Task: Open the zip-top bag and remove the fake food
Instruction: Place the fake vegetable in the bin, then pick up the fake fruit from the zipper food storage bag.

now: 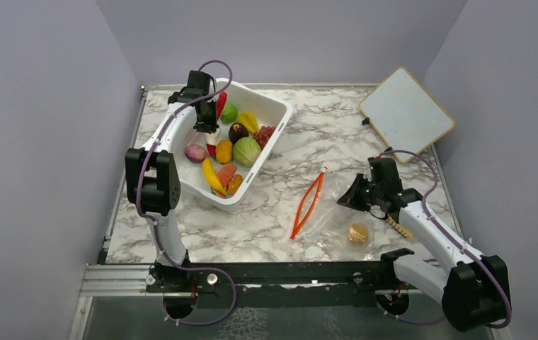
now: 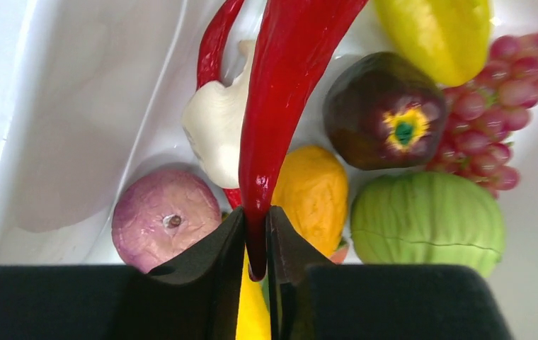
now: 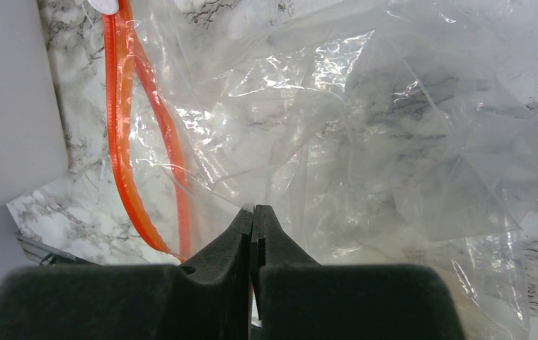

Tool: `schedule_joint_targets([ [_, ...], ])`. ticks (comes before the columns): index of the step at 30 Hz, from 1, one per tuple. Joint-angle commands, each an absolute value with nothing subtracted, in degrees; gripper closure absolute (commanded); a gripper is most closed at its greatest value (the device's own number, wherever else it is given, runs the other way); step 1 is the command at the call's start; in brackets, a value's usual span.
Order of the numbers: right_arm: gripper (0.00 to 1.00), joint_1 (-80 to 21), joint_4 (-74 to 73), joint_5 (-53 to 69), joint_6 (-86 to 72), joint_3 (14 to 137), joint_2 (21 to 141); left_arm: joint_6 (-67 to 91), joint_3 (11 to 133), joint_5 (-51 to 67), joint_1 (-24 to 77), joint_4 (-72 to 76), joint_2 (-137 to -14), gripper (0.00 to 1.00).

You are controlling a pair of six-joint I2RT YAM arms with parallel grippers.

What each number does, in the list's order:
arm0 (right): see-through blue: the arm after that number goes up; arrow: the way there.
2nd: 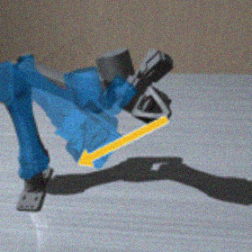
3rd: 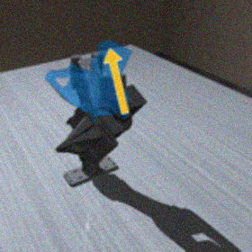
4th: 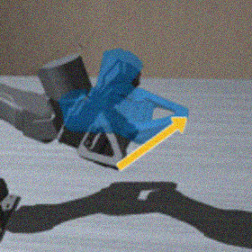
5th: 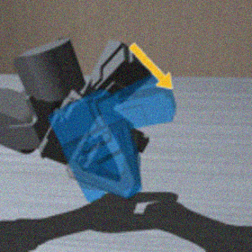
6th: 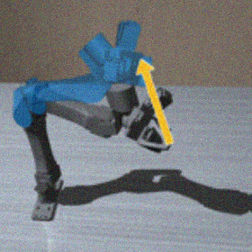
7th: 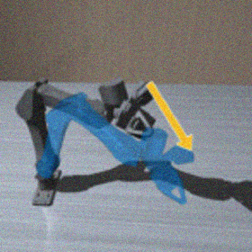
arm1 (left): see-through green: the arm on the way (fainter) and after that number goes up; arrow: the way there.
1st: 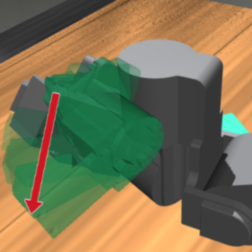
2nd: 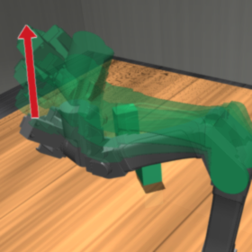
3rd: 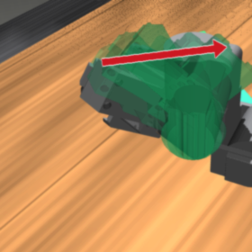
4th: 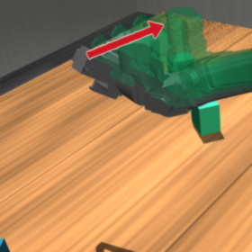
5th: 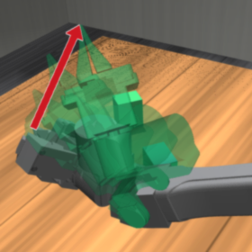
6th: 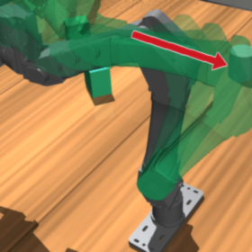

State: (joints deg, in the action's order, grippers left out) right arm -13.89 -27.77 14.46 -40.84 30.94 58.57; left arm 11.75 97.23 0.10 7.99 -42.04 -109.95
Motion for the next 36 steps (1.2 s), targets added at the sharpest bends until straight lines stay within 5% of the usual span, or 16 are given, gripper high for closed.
schedule_joint_targets([
  [1, 0.99, -13.97, -28.95, 13.58, -40.24, 31.66, 57.30, 8.96, 95.73, -5.03, 7.91, -44.83, -109.84, 0.78],
  [5, 0.99, -13.97, -28.59, 14.11, -40.08, 31.86, 58.29, 9.52, 93.79, -5.74, 8.00, -44.42, -108.11, 0.54],
  [12, 0.99, -13.97, -28.49, 14.53, -39.61, 32.38, 59.25, 10.88, 91.27, -4.79, 8.09, -43.06, -102.02, 0.45],
  [18, 0.99, -13.98, -28.06, 15.13, -39.57, 32.60, 59.45, 11.24, 89.65, -0.35, 8.09, -42.82, -98.90, 0.44],
  [26, 0.99, -13.98, -27.27, 18.29, -38.98, 34.76, 59.19, 15.19, 80.46, 23.02, 15.82, -32.93, -88.10, 0.43],
  [36, 0.99, -13.97, -25.34, 25.53, -35.62, 36.18, 56.83, 22.59, 70.71, 21.83, 34.15, -25.88, -84.98, 0.44],
])
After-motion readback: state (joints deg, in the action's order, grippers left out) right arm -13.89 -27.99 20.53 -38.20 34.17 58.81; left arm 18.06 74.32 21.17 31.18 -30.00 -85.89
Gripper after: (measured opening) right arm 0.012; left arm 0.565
